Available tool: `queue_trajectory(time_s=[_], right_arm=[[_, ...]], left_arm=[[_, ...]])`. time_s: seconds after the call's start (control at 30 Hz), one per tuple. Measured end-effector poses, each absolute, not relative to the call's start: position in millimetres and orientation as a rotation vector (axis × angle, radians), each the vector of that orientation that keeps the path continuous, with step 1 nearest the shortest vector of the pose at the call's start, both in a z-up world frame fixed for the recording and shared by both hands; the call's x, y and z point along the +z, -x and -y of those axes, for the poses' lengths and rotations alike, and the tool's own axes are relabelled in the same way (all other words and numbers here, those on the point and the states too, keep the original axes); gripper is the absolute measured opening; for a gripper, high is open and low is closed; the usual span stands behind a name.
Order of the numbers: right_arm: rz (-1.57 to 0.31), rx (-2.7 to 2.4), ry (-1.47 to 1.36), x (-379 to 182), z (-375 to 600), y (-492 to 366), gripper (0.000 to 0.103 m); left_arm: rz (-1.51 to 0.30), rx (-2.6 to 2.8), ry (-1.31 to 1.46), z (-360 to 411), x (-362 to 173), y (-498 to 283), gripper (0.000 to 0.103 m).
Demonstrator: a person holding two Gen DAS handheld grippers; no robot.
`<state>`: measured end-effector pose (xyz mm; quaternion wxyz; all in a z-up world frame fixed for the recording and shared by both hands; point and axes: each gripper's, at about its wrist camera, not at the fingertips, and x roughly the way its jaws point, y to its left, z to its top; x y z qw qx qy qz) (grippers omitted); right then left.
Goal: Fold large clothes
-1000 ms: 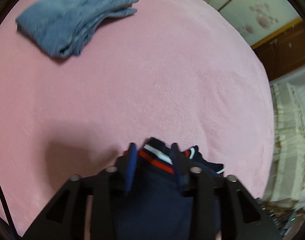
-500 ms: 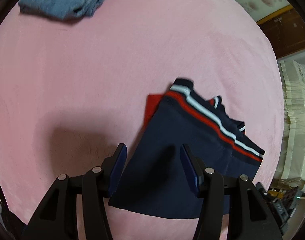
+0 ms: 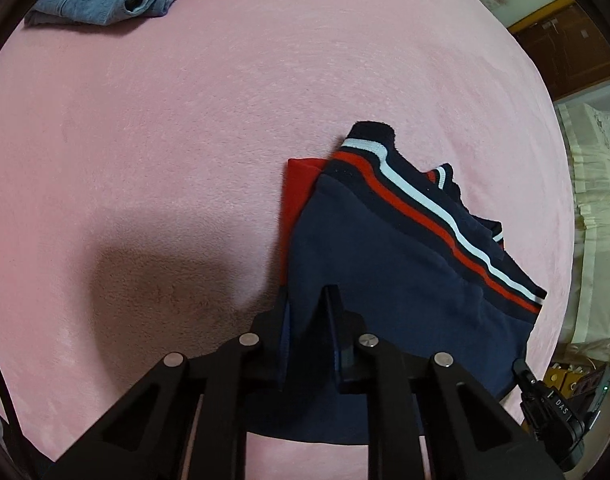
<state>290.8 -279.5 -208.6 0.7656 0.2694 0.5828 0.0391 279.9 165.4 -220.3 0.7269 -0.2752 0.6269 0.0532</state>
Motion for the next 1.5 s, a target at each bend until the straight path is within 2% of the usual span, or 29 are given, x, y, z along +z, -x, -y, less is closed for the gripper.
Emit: queue_trajectory(time_s=[0.2, 0.33, 0.47, 0.6, 0.87, 1.0, 1.17, 1.3, 1.4, 1.5], right_arm=[[-1.272, 0.056, -0.623, -218, 280, -290, 0.003], [-1.18, 0.042, -0.523, -189, 272, -288, 0.007], [-1.114, 0.104, -0.434, -164, 258, -283, 0.007], [-1.195, 0.312, -0.48, -172, 228, -275, 0.007], [-1.301, 0.539, -0.4, -203, 162, -251, 0.005], [-1.368, 0.524, -0.378, -226, 154, -256, 0.002], [-1.373, 0.41, -0.296, -227, 177, -261, 0.0], [-1.376, 0.342, -0.334, -223, 219, -258, 0.0], [-1.369, 0.184, -0.232, -221, 254, -253, 0.0], [-1.35, 0.119, -0.335, -221, 286, -245, 0.0]], left_arm=[[-1.363, 0.162, 0.598, -171, -215, -277, 0.014], [-1.281, 0.203, 0.421, -163, -182, -268, 0.014], [-1.228, 0.068, 0.396, -148, -159, -258, 0.017], [-1.333, -0.098, 0.455, -120, -169, -252, 0.017], [-1.505, -0.266, 0.562, -75, -210, -235, 0.015], [-1.56, -0.219, 0.511, -61, -233, -232, 0.015], [-1.521, -0.115, 0.474, -83, -230, -230, 0.013], [-1.488, 0.055, 0.423, -124, -225, -221, 0.013], [-1.49, 0.061, 0.578, -154, -233, -211, 0.011], [-1.444, 0.047, 0.596, -158, -226, -206, 0.011]])
